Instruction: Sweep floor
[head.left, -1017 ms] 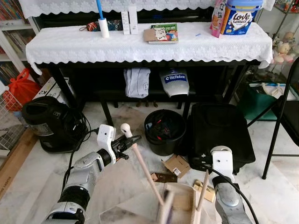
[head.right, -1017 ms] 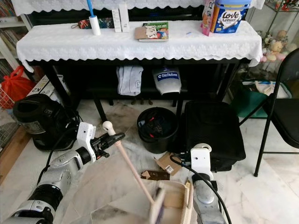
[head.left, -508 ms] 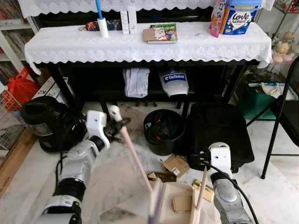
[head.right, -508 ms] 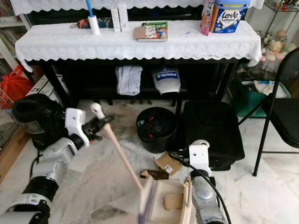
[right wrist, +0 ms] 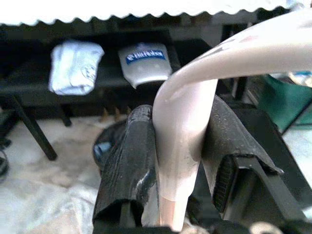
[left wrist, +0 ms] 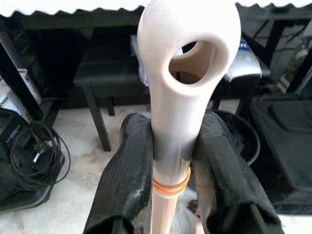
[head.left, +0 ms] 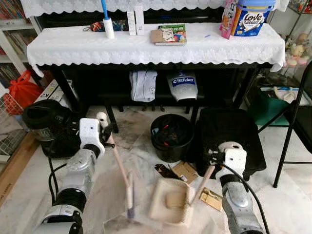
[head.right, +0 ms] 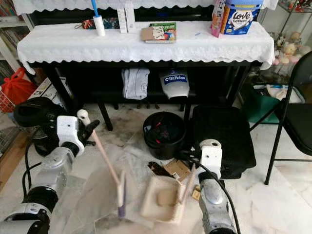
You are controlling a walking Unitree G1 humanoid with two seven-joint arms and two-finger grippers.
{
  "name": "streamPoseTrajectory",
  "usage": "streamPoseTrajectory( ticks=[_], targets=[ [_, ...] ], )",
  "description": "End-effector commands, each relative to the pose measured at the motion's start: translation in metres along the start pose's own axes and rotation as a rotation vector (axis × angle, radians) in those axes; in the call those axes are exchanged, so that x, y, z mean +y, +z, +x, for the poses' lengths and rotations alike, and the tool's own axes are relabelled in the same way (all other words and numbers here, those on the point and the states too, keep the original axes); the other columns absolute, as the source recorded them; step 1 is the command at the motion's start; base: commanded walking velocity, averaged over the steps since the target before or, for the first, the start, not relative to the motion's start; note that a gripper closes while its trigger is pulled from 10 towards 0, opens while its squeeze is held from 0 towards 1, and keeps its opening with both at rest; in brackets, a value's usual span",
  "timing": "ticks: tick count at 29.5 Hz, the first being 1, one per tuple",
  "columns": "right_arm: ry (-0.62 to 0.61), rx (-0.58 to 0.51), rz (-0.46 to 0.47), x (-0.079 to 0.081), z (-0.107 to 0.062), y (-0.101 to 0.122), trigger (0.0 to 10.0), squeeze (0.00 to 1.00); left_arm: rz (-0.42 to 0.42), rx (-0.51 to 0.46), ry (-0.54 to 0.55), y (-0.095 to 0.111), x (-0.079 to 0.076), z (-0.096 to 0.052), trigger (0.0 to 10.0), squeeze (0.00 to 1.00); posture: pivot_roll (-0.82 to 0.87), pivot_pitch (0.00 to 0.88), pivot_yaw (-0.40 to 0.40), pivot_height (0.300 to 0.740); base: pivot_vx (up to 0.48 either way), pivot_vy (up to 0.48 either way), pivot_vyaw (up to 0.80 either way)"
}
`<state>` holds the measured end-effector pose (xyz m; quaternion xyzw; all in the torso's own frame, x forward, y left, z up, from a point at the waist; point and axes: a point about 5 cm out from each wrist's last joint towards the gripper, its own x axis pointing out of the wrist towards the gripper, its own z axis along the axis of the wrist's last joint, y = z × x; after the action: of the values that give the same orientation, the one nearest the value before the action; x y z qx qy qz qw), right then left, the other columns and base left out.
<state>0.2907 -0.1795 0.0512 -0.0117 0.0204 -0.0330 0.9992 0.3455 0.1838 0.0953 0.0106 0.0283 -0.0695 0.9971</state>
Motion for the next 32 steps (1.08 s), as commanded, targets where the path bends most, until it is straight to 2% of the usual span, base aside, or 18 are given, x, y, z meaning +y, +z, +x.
streamPoseTrajectory(
  ticks=[1, 8, 15, 25, 32],
  targets=[
    [0.016, -0.1, 0.041, 0.002, 0.007, 0.02, 10.0, 0.0, 0.038, -0.033, -0.005, 0.003, -0.003, 0.001, 10.0, 0.0, -0.12, 0.0, 0.04, 0.74, 0.0, 0.0, 0.0],
    [0.031, -0.147, 0.095, 0.003, 0.006, 0.029, 10.0, 0.0, 0.055, -0.06, 0.059, 0.003, -0.003, 0.001, 10.0, 0.0, -0.12, 0.0, 0.038, 0.74, 0.0, 0.0, 0.0],
    [0.046, -0.16, 0.081, 0.004, 0.007, 0.033, 10.0, 0.0, 0.061, -0.098, 0.113, 0.006, -0.002, 0.0, 10.0, 0.0, -0.13, 0.0, 0.038, 0.74, 0.0, 0.0, 0.0],
    [0.031, -0.213, 0.081, 0.0, 0.006, 0.046, 10.0, 0.0, 0.081, -0.127, 0.147, 0.006, -0.001, -0.003, 10.0, 0.0, -0.13, 0.0, 0.041, 0.74, 0.0, 0.0, 0.76],
    [0.031, -0.227, 0.084, 0.002, 0.004, 0.049, 10.0, 0.0, 0.097, -0.151, 0.103, 0.005, -0.014, -0.004, 10.0, 0.0, -0.14, 0.0, 0.043, 0.74, 0.0, 0.0, 0.79]
  ],
)
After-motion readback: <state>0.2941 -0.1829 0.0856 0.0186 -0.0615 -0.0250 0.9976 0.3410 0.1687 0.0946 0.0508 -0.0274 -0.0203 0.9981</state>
